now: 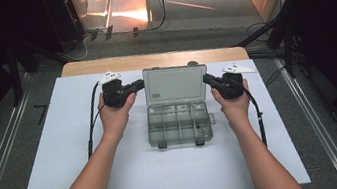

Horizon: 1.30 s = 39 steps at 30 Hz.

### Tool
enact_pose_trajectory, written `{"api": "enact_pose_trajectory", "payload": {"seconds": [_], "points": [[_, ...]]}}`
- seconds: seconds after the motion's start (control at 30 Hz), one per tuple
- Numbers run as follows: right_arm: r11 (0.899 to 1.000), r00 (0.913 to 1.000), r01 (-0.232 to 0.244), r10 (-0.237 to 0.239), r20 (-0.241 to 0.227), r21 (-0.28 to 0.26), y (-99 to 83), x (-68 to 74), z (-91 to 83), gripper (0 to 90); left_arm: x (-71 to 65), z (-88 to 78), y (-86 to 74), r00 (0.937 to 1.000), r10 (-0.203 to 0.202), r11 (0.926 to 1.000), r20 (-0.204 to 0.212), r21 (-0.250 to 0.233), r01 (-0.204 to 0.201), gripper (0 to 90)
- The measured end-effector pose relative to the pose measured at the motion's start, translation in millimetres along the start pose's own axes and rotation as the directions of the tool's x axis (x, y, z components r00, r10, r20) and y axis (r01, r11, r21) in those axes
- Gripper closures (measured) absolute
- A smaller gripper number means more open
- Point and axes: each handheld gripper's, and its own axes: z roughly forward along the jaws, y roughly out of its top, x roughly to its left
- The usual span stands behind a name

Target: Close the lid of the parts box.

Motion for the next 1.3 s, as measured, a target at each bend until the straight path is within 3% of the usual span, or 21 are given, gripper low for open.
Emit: {"api": "enact_pose_trajectory", "payload": {"seconds": [0.17, 0.43, 0.67, 0.87, 1.1, 1.3], "points": [[1.000, 0.9997, 0.019, -0.019, 0.013, -0.008, -1.2, 2.8, -1.7, 86.2, 7.2, 7.7, 1.7, 0.9983, -0.050, 0.9987, -0.029, 0.007, 0.051, 90.0], [0.998, 0.9981, 0.057, -0.056, 0.025, -0.029, -4.3, 5.3, -4.5, 85.9, 11.5, 24.8, 11.1, 0.9944, -0.085, 0.9948, -0.063, 0.050, 0.088, 90.0], [0.996, 0.9972, 0.075, -0.074, 0.006, -0.044, -6.8, 4.2, -6.8, 85.6, 11.9, 30.2, 20.7, 0.9900, -0.141, 0.9889, -0.005, 0.046, 0.141, 90.0], [0.997, 0.9979, 0.064, -0.064, -0.007, -0.043, -7.9, 3.6, -9.0, 84.0, 7.4, 29.1, 20.1, 0.9932, -0.109, 0.9929, 0.042, 0.053, 0.107, 90.0], [0.998, 0.9980, 0.059, -0.059, -0.023, -0.003, -14.0, 1.7, -18.5, 63.5, 3.9, 21.7, 21.1, 0.9954, -0.085, 0.9958, 0.046, 0.038, 0.083, 90.0], [0.999, 0.9985, 0.032, -0.032, -0.044, -0.012, -24.6, -6.6, -34.6, 63.1, -0.1, 16.1, 19.1, 0.9964, -0.064, 0.9976, 0.055, 0.028, 0.063, 90.0]]}}
